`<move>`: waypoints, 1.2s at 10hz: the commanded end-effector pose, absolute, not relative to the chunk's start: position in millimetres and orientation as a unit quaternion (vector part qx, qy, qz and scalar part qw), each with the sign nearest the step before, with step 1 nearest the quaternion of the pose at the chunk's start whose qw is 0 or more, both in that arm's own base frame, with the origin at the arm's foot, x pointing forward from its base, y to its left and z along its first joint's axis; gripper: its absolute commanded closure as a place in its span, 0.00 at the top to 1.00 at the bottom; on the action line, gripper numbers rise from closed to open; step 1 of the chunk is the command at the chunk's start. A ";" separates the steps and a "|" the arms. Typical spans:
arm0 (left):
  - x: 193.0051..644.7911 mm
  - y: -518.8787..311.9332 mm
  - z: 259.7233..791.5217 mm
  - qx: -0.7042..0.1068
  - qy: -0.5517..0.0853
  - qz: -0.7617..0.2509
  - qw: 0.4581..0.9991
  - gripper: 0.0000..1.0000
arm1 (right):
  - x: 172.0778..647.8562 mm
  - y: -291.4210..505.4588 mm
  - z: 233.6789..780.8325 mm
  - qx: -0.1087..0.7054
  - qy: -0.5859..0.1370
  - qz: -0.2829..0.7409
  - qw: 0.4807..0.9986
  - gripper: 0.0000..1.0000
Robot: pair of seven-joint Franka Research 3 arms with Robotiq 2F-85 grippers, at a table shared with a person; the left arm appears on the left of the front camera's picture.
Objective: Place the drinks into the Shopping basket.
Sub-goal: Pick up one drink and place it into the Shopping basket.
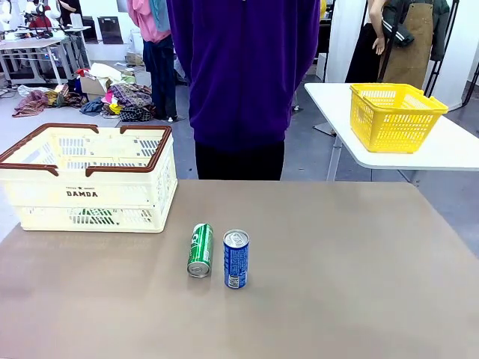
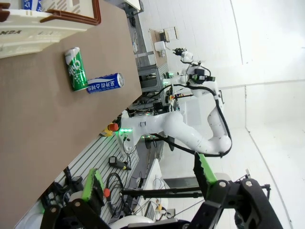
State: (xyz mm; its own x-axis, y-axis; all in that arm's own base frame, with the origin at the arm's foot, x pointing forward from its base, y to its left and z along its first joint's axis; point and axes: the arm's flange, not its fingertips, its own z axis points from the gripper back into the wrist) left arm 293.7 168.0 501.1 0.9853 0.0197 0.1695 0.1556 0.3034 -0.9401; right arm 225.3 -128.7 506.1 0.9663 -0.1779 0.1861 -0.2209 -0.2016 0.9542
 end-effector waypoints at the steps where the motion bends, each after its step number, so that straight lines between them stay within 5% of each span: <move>1: 291.1 167.2 501.3 -0.589 -0.075 -0.045 0.803 1.00 | 202.8 -66.6 420.1 0.742 -0.109 0.043 0.660 1.00; 4: 291.1 167.2 501.3 -0.589 -0.075 -0.045 0.803 1.00 | 216.2 -50.4 401.4 0.663 -0.060 0.044 0.745 1.00; 5: 291.1 167.2 501.3 -0.589 -0.075 -0.045 0.803 1.00 | 241.7 -120.4 420.8 0.733 -0.069 0.033 0.675 1.00; 12: 291.1 167.2 501.3 -0.589 -0.075 -0.045 0.803 1.00 | 241.7 -120.4 420.8 0.733 -0.069 0.033 0.675 1.00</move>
